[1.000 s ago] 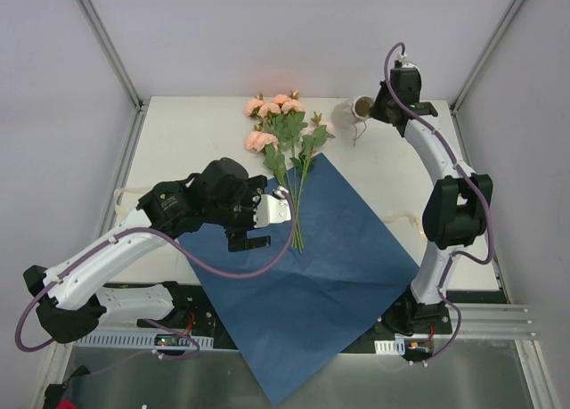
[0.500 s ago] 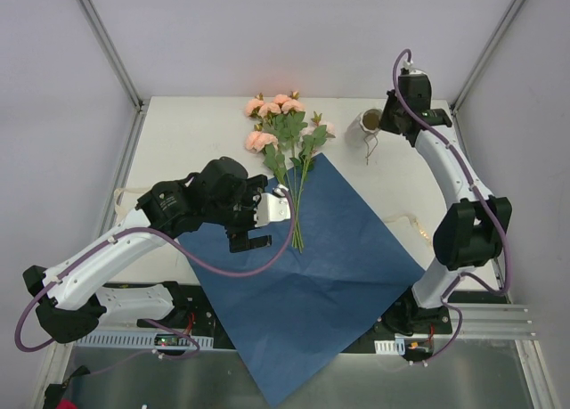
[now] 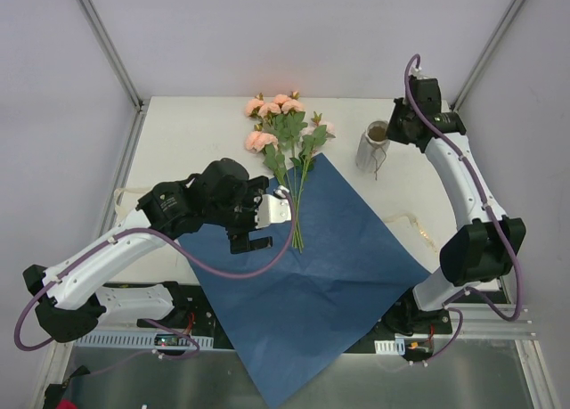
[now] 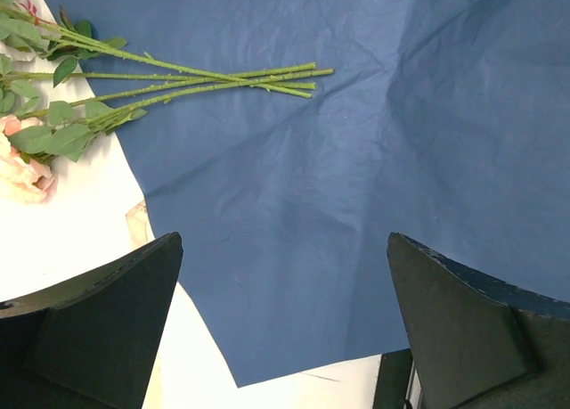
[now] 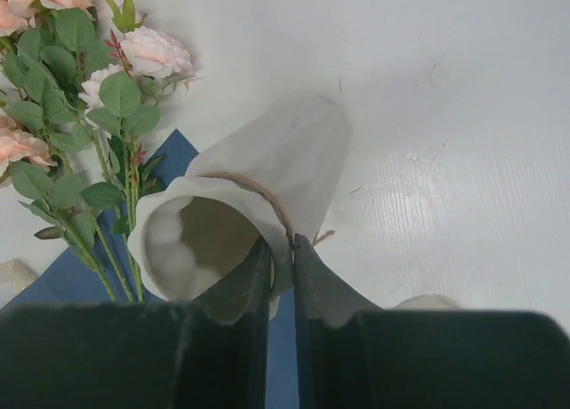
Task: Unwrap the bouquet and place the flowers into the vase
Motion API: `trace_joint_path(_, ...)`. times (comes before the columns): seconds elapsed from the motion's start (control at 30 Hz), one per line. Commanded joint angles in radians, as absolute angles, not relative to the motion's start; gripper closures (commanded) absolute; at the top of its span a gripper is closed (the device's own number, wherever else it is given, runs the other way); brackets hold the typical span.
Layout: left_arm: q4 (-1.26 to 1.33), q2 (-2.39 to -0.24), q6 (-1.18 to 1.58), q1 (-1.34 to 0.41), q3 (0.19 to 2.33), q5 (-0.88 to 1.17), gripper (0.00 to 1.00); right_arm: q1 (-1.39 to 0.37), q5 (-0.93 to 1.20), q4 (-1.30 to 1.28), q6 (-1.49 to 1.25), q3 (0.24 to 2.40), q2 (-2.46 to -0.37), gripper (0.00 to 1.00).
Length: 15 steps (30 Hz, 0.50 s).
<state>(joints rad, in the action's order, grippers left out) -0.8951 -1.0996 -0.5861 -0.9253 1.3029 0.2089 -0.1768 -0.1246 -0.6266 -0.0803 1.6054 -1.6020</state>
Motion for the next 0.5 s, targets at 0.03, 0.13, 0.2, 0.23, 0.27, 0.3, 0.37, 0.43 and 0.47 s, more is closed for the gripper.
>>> trace_joint_path(0.03, -0.873, -1.083, -0.574, -0.942, 1.312, 0.23, 0.01, -0.179, -0.129, -0.669, -0.121, 1.649, -1.497, 0.99)
trace_joint_path(0.13, -0.87, -1.078, -0.575, -0.948, 1.305, 0.23, 0.01, -0.176, -0.135, -0.693, -0.124, 1.661, -1.496, 0.99)
trace_joint_path(0.2, -0.871, -1.072, -0.577, -0.95, 1.302, 0.227, 0.01, -0.17, -0.127, -0.704, -0.133, 1.661, -1.509, 0.99)
trace_joint_path(0.23, -0.87, -1.074, -0.578, -0.953, 1.301, 0.226, 0.01, -0.167, -0.117, -0.71, -0.147, 1.658, -1.514, 0.99)
trace_joint_path(0.27, -0.87, -1.074, -0.583, -0.954, 1.301, 0.221, 0.01, -0.15, -0.082, -0.71, -0.162, 1.654, -1.523, 0.99)
trace_joint_path(0.3, -0.871, -1.072, -0.584, -0.956, 1.301, 0.219, 0.01, -0.14, -0.062, -0.709, -0.178, 1.637, -1.528, 0.99)
trace_joint_path(0.37, -0.87, -1.078, -0.592, -0.959, 1.301, 0.216, 0.01, -0.106, -0.009, -0.695, -0.218, 1.618, -1.545, 0.99)
trace_joint_path(0.43, -0.871, -1.084, -0.595, -0.96, 1.304, 0.212, 0.01, -0.084, 0.029, -0.68, -0.236, 1.588, -1.56, 0.99)
trace_joint_path(0.47, -0.871, -1.088, -0.597, -0.962, 1.305, 0.21, 0.01, -0.071, 0.038, -0.677, -0.245, 1.579, -1.563, 0.99)
